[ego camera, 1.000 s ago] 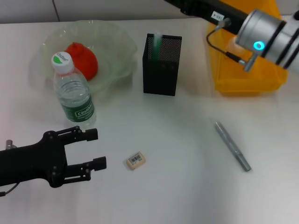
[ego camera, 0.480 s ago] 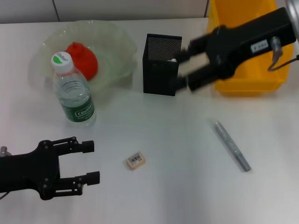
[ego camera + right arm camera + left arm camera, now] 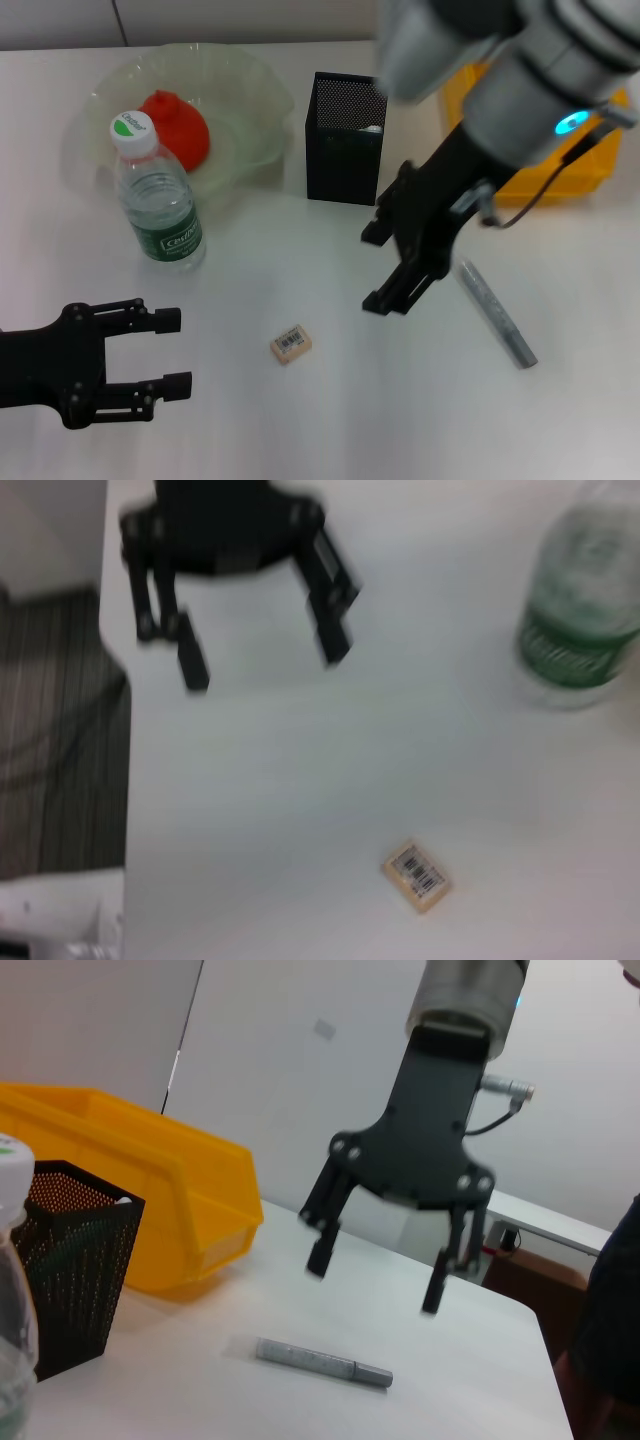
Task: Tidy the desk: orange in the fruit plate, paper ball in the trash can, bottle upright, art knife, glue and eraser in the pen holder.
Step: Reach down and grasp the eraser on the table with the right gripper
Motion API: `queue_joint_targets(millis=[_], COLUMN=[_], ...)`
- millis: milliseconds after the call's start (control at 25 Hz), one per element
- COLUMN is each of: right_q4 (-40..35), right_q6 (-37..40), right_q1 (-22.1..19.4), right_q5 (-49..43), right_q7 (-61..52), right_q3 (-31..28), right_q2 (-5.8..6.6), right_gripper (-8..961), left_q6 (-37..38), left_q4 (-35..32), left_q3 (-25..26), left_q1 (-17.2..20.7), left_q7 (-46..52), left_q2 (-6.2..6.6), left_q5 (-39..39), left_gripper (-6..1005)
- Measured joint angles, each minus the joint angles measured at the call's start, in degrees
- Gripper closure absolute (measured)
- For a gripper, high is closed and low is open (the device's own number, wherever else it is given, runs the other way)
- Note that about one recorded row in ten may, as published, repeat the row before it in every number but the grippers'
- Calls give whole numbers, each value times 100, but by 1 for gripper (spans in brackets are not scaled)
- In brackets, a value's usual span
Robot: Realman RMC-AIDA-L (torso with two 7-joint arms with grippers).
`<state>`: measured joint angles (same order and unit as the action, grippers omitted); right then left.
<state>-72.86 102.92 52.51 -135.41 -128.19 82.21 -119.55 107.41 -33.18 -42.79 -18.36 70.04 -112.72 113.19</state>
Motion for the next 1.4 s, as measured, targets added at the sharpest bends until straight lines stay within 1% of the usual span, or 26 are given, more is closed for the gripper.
queue_joint_targets(millis=[80, 120, 160, 280, 320, 360, 480, 680, 720, 760, 960, 1120, 1320, 1400], right_q4=[175, 290, 290, 490, 656, 656, 1000, 1528, 1643, 1643, 1968, 2383, 2465, 2495], right_q6=[-338, -600, -600, -919, -1165, -1165, -1680, -2415, -2664, -2664, -3257, -3592, -3684, -3704], right_q1=[47, 75, 75, 122, 149, 149, 200, 240, 241, 241, 277, 462, 462, 469], right_q5=[2, 62, 62, 304, 374, 374, 544, 1134, 1219, 1219, 1527, 1837, 1860, 1860], right_q7=[-66, -76, -76, 14, 38, 38, 106, 533, 569, 569, 730, 810, 825, 824], right_q3=[461, 822, 822, 1229, 1455, 1455, 1880, 2422, 2569, 2569, 2901, 3205, 3270, 3293], right_q2=[-5, -10, -10, -15, -19, -19, -24, -32, -33, -33, -33, -33, -33, -33], right_gripper=[182, 183, 185, 188, 190, 191, 195, 201, 202, 203, 210, 215, 221, 277], left_q6=[21, 31, 31, 37, 41, 41, 42, 30, 22, 22, -7, -23, -34, -35], left_q4=[-33, -33, -33, -33, -33, -33, -32, -31, -31, -31, -31, -22, -14, -14], left_q3=[8, 8, 8, 8, 0, 0, -36, -20, -12, -12, -4, -1, -1, -1], left_q1=[15, 16, 16, 22, 22, 22, 12, 24, 45, 45, 77, 87, 94, 95], left_q7=[-6, -12, -12, -32, -46, -46, -73, -76, -77, -77, -85, -87, -87, -87], left_q2=[-2, -2, -2, -1, -1, -1, -2, -7, -16, -16, -22, -30, -33, -37], left_q5=[11, 11, 11, 11, 11, 11, 11, 10, 10, 10, 10, 9, 9, 9], left_gripper=[227, 227, 227, 227, 227, 227, 227, 227, 227, 227, 226, 226, 226, 226])
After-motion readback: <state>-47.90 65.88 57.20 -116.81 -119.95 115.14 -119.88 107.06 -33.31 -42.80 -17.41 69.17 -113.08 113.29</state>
